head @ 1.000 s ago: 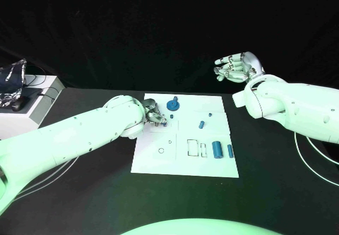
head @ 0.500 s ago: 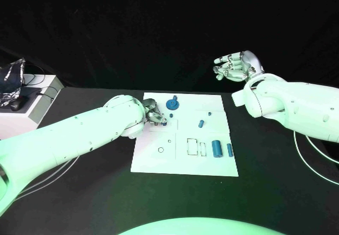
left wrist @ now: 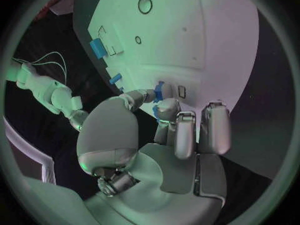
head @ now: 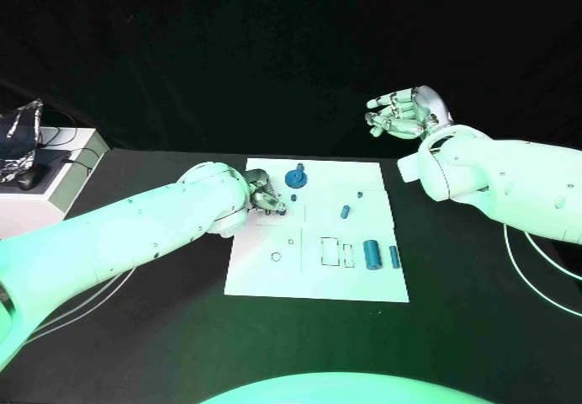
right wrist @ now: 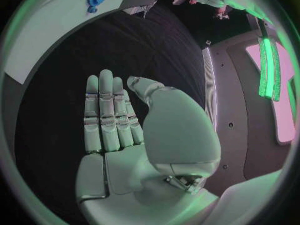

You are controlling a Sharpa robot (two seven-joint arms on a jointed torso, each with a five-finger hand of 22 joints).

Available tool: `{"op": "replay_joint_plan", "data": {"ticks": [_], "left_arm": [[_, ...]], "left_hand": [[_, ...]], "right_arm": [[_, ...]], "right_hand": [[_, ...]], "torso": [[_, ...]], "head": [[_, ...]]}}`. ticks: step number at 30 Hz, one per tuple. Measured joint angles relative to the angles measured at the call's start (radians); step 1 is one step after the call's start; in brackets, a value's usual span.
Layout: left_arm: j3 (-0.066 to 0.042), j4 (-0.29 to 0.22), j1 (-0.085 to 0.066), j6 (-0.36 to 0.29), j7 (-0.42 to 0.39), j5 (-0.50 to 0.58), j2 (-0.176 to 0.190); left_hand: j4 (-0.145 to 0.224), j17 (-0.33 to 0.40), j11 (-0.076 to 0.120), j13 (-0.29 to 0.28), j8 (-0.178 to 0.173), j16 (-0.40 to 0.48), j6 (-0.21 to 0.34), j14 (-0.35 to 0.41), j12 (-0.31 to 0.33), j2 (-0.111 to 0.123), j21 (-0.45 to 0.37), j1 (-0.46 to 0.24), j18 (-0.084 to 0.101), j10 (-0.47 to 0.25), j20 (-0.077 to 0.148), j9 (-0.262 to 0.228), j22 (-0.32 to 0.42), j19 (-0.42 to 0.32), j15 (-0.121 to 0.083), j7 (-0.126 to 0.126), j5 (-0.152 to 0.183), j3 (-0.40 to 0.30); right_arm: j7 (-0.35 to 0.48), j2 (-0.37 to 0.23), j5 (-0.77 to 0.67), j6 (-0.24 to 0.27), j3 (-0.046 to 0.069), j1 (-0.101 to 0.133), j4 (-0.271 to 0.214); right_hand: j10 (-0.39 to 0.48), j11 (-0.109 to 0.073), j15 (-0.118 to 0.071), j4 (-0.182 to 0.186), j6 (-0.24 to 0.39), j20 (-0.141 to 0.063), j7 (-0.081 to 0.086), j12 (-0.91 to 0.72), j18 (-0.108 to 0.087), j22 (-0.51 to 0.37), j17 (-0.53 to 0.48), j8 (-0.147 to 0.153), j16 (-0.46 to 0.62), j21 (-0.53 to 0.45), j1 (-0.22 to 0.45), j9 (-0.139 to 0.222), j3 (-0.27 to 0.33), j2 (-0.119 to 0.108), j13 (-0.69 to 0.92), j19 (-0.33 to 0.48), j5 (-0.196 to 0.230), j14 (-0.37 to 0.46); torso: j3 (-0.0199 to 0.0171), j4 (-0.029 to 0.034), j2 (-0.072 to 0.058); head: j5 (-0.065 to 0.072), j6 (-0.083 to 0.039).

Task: Assemble the parts on the task board

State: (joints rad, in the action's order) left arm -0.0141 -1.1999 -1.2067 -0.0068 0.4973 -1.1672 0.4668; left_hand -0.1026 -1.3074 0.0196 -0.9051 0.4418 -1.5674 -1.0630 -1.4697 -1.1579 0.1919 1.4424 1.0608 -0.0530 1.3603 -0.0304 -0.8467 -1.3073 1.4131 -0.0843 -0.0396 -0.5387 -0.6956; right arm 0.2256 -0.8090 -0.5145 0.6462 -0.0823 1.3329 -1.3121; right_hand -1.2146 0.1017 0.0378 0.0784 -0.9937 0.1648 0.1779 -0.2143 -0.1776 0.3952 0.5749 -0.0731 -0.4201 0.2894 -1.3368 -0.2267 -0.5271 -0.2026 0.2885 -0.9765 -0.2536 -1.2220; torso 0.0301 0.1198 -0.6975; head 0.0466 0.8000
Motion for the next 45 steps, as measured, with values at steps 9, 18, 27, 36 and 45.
{"op": "replay_joint_plan", "data": {"ticks": [9,18,27,36,45], "left_arm": [[0.000,0.000,0.000,0.010,0.000,-0.002,0.000],[0.000,0.001,-0.001,0.019,0.000,-0.002,-0.002],[0.000,0.008,0.000,0.022,0.000,-0.001,-0.007],[0.000,0.015,0.000,0.022,0.000,0.000,-0.011],[0.000,0.019,0.000,0.022,0.000,0.001,-0.013]], "left_hand": [[0.000,0.000,0.000,-0.002,0.000,0.000,0.000,0.003,0.000,0.000,0.000,0.000,0.000,0.000,0.000,0.000,0.000,0.000,-0.003,0.000,0.000,0.000],[0.014,0.000,0.000,-0.003,0.000,0.000,-0.001,0.003,0.000,0.015,-0.005,-0.015,0.000,0.000,0.004,-0.006,0.000,-0.004,-0.003,0.001,0.000,0.014],[0.018,0.000,0.011,-0.002,0.000,0.000,-0.008,0.003,0.000,0.020,-0.009,-0.020,0.000,0.015,0.004,-0.008,-0.001,-0.004,-0.003,0.011,0.005,0.018],[0.020,0.000,0.011,0.004,0.000,0.000,-0.006,0.003,0.000,0.021,-0.013,-0.022,0.000,0.015,0.000,-0.012,-0.001,-0.007,-0.003,0.013,0.007,0.020],[0.023,0.000,0.015,0.010,0.000,0.000,-0.004,0.003,0.005,0.028,-0.017,-0.028,0.000,0.018,0.001,-0.012,-0.001,-0.008,-0.003,0.015,0.010,0.023]], "right_arm": [[0.000,0.000,0.000,-0.001,0.000,0.000,0.000],[0.000,0.001,-0.002,-0.003,0.000,0.000,0.000],[0.001,0.002,-0.004,-0.006,0.000,0.000,-0.003],[0.001,0.000,-0.005,-0.009,0.000,0.000,-0.004],[0.001,-0.002,-0.006,-0.010,0.000,0.000,-0.005]], "right_hand": [[0.000,0.000,0.000,0.000,0.000,0.000,0.000,0.005,0.000,-0.003,0.000,0.000,0.006,-0.004,0.000,0.000,0.000,0.000,-0.004,0.000,0.000,0.000],[0.000,0.000,0.000,0.000,0.000,0.000,0.000,0.005,0.000,-0.005,0.000,0.000,0.011,-0.006,0.000,0.000,0.000,0.000,-0.008,0.000,0.000,0.000],[0.000,0.000,0.000,0.000,0.003,0.000,0.003,0.008,0.000,-0.007,0.000,0.000,0.016,-0.011,0.000,0.000,0.000,0.000,-0.010,0.000,-0.004,0.000],[0.000,0.000,0.004,0.000,0.003,0.000,0.003,0.009,0.000,-0.010,0.000,0.000,0.021,-0.012,0.004,0.000,0.000,-0.004,-0.014,0.000,-0.004,0.004],[0.000,0.000,0.004,0.000,0.006,0.000,0.005,0.009,0.000,-0.012,0.000,0.000,0.021,-0.015,0.004,0.000,0.000,-0.004,-0.015,0.000,-0.004,0.004]], "torso": [[0.0001,0.0003,0.000],[0.0003,0.0004,0.000],[0.0001,0.0003,0.000],[-0.0004,-0.0001,0.000],[-0.0005,-0.0002,0.000]], "head": [[0.000,0.002],[0.000,0.003],[0.001,0.005],[0.001,0.005],[0.003,0.005]]}}
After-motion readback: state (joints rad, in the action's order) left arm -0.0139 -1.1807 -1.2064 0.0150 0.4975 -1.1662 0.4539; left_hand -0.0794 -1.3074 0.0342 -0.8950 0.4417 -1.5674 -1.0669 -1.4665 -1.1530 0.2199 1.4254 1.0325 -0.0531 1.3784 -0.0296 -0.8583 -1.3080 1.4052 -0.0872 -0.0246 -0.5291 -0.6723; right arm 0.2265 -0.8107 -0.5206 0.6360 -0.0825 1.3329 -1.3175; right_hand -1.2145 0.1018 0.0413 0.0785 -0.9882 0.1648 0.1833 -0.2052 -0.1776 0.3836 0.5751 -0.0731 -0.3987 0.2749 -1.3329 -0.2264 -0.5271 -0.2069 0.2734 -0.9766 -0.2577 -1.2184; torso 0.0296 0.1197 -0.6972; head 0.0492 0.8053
